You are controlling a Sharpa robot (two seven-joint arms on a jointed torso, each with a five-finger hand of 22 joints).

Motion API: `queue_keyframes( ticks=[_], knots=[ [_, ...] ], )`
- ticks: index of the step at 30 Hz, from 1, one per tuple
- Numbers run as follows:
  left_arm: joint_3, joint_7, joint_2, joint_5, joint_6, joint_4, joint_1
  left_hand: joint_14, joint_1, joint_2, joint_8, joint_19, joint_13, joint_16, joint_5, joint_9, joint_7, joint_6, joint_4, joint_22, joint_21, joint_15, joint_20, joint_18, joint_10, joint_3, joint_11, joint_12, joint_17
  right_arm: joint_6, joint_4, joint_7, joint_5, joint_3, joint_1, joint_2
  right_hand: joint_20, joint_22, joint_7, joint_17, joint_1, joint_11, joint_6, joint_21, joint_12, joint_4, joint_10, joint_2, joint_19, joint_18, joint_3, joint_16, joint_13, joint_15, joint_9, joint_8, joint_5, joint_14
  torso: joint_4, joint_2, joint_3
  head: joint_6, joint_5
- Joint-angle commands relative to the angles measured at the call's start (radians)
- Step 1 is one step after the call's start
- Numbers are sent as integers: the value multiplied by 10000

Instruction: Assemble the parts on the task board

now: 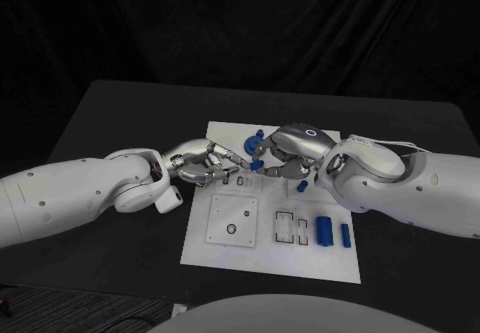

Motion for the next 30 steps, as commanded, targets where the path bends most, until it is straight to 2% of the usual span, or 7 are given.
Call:
queue_keyframes(
  ticks=[1, 7, 21, 25, 30],
  knots=[
    [6, 253, 27, 3, 17, 17, -7, 1039, -44, -5, -44, -2, 2619, 27, -11, 6, -19, -69, -12, 791, -33, -49, -23, 87, 1042, 52, -18, 34, 2634, 53, 16, 29, -20, 4, -13, 26, 68, 1907, -30, 2141, 78, 82, 110, -12, 26, -39, 1051, 10, -2, 6, 3, -21, 2635, 98, 450, 29, 52, 920, 1, 2, 1, 9, 0],
    [6, 182, 31, 3, 29, 58, -7, 1039, -42, -4, -46, -42, 2619, 27, -10, 7, -21, -72, -14, 758, -47, -50, -24, 97, 1042, 56, -19, 34, 2634, -77, 65, 104, -20, 4, -13, 65, 69, 1906, -27, 2136, 74, 85, 116, -16, 26, -38, 1051, 9, -4, 7, 3, -25, 2635, 100, 452, 31, 55, 918, -5, 1, -5, -58, 14],
    [6, 93, 54, 3, 115, 12, -8, 1039, -44, 15, -33, -106, 2619, 27, -6, 19, -14, -48, -16, 712, -70, -55, -28, 112, 1042, 82, -23, 34, 2634, -478, 144, 281, -20, 5, -13, 74, 74, 1909, -19, 2139, 68, 96, 139, -6, 26, -39, 1051, 4, 0, 5, 7, -23, 2635, 106, 459, 38, 66, 919, -3, -11, 7, -42, 9],
    [6, 93, 52, 3, 120, 9, -8, 1039, -46, 18, -26, -115, 2619, 27, -6, 24, -12, -35, -16, 706, -74, -56, -28, 114, 1042, 88, -23, 34, 2634, -570, 177, 322, -20, 5, -12, 58, 75, 1907, -16, 2138, 67, 98, 141, -12, 26, -39, 1051, 3, -3, 6, 7, -23, 2635, 108, 460, 38, 67, 919, 13, -14, 2, -9, 0],
    [6, 101, 52, 3, 110, -31, -8, 1039, -55, 20, -8, -146, 2619, 27, -9, 38, 0, 0, -15, 686, -87, -57, -30, 120, 1042, 98, -20, 34, 2634, -631, 203, 348, -20, 5, -11, 39, 76, 1911, -14, 2145, 68, 102, 143, 0, 26, -40, 1051, 1, 2, 4, 7, -18, 2635, 109, 461, 38, 68, 920, 3, -9, 1, -29, 11]
  ],
)
